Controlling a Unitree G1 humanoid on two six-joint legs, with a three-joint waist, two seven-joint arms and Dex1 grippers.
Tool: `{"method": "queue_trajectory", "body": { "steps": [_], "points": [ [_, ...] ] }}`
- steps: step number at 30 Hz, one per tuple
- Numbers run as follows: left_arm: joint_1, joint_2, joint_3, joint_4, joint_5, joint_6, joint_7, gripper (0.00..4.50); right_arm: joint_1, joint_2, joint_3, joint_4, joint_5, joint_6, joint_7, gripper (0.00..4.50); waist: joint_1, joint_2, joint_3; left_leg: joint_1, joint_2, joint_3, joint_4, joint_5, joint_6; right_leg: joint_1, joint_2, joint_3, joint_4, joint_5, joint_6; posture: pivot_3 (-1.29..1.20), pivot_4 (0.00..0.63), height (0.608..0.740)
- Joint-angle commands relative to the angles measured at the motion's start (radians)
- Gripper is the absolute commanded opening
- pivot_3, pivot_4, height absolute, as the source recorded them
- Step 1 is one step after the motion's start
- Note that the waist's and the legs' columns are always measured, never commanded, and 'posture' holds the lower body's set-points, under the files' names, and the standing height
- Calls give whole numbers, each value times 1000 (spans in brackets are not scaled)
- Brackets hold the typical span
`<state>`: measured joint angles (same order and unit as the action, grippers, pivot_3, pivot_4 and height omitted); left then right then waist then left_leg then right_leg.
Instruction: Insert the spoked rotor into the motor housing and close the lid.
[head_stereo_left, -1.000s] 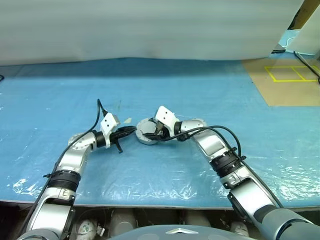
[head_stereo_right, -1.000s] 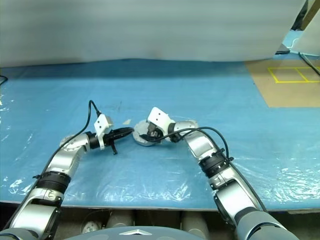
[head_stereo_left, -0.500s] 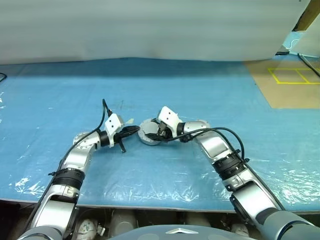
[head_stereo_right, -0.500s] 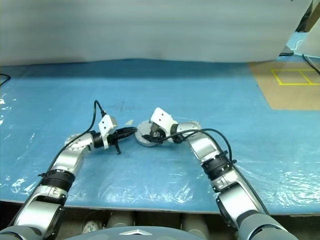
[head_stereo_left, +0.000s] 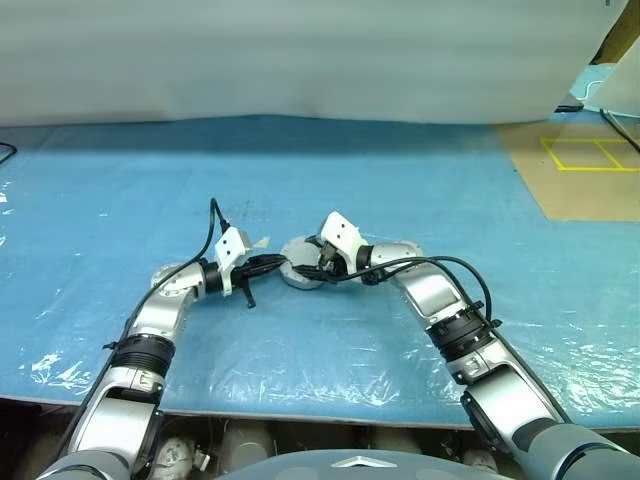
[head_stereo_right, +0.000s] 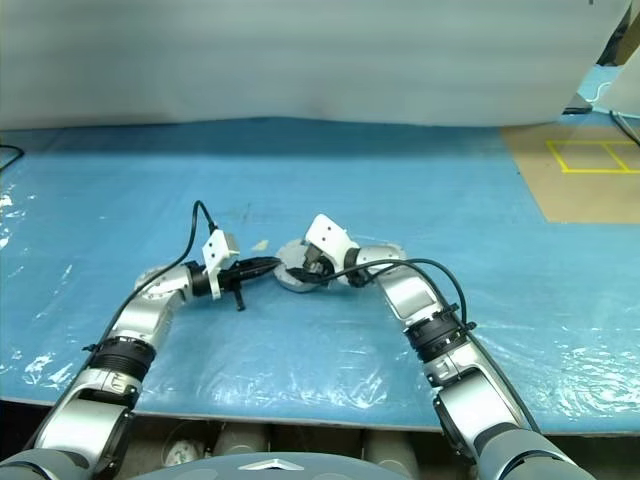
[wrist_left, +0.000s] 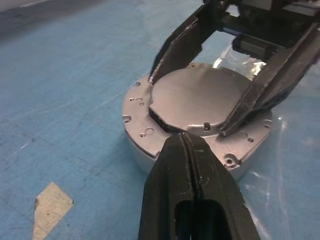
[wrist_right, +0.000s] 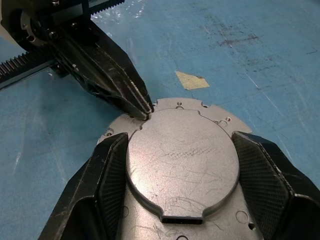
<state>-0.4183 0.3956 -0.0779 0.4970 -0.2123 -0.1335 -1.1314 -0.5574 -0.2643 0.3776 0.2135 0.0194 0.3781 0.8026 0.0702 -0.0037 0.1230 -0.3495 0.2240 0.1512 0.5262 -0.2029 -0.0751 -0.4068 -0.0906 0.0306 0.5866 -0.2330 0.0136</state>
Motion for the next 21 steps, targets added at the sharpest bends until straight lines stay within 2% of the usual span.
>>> {"method": "queue_trajectory", "body": {
  "steps": [1, 8, 10, 13, 17, 21],
  "points": [
    [-1, 7, -13, -18, 1, 21, -14, 32, 67, -37, 28, 102, -65, 97, -44, 2918, 0, 0, 0, 0, 0, 0, 0, 0, 0, 0, 0, 0, 0, 0, 0, 0, 150, 740],
    [-16, 10, -29, 41, 53, -32, 7, 32, 58, -31, 17, 114, -58, 75, -46, 2918, 0, 0, 0, 0, 0, 0, 0, 0, 0, 0, 0, 0, -1, 0, 0, 0, 150, 740],
    [-19, 4, -31, 45, 57, -37, 13, 0, 57, -32, 10, 111, -45, 79, -32, 3648, 0, 0, 0, 0, 0, 0, 0, 0, 0, 0, 0, 0, -1, 0, 0, 0, 150, 740],
    [-15, 2, -36, 48, 64, -46, 16, 0, 57, -21, -12, 97, -29, 97, -42, 4492, 2, 0, 0, 0, 0, 0, 0, 0, 0, 0, 0, 0, -1, 0, 0, 0, 150, 740],
    [-12, 4, -39, 49, 67, -52, 14, 0, 58, -15, -63, 28, 46, 81, -1, 4492, 3, 0, 0, -1, 0, 0, 0, 2, -4, 0, 0, -1, -1, 0, 1, 0, 150, 740],
    [-12, 6, -40, 51, 68, -56, 15, 0, 61, -2, -163, -107, 196, 97, 60, 4492, 7, 1, 2, -4, -1, 1, 3, 3, -4, 0, 1, -3, -2, 1, 0, 0, 150, 740]
  ]
}}
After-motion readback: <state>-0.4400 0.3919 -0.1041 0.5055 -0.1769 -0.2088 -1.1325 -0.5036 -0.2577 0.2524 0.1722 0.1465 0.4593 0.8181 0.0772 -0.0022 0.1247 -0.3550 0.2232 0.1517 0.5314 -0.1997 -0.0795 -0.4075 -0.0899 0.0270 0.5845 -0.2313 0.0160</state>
